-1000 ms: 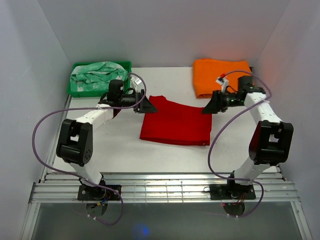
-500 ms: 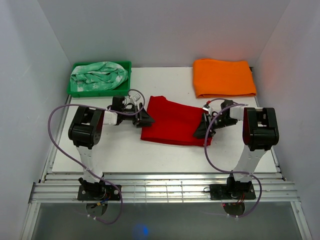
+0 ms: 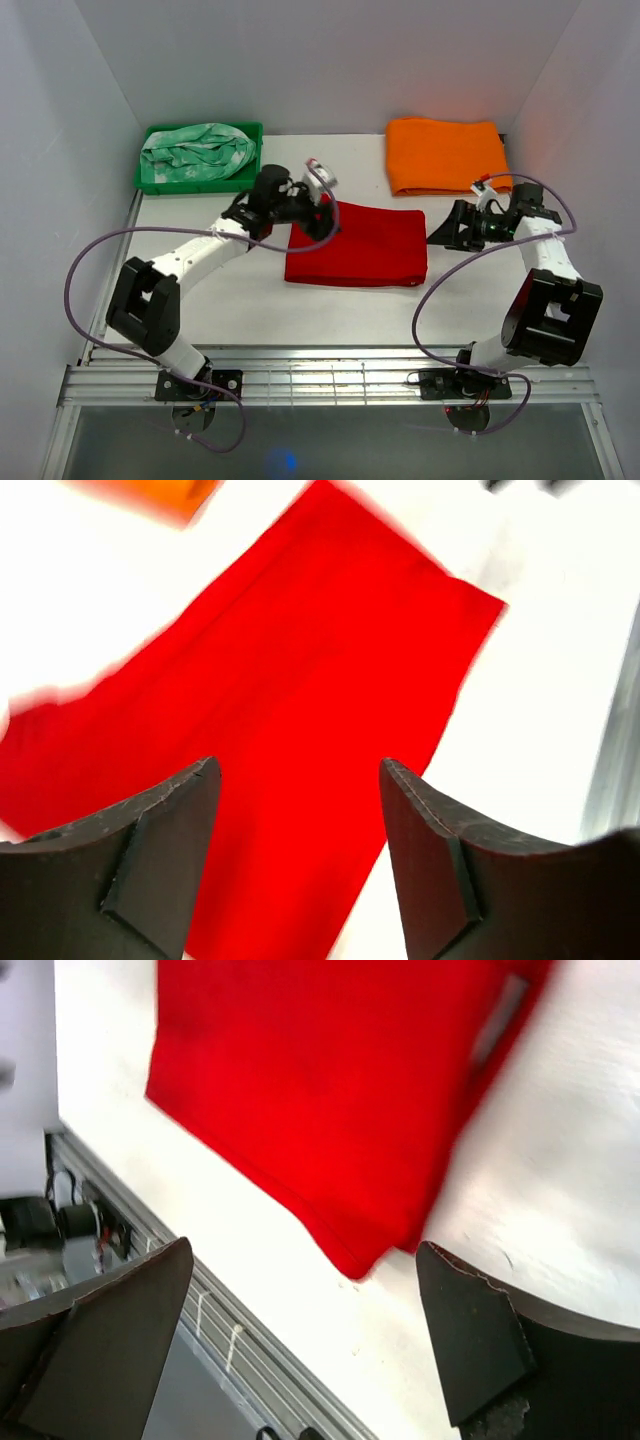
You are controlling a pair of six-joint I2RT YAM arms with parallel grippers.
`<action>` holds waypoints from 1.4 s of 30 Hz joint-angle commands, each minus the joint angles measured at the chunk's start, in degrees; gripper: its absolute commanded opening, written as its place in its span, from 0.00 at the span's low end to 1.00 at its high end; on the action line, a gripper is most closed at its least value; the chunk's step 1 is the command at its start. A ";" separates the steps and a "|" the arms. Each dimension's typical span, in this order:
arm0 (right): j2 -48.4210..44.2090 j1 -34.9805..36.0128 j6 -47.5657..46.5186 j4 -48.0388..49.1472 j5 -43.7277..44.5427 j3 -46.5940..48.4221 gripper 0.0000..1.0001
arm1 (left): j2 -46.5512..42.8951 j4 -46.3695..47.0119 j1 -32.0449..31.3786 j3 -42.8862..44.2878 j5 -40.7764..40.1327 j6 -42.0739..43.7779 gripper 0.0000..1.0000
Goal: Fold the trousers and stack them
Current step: Fold the trousers, then neatly place the folded trousers to the corner
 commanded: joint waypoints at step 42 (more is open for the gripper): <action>-14.86 -8.28 54.69 61.13 7.82 -44.91 0.90 | 21.28 1.68 -24.00 7.41 -8.20 20.88 0.00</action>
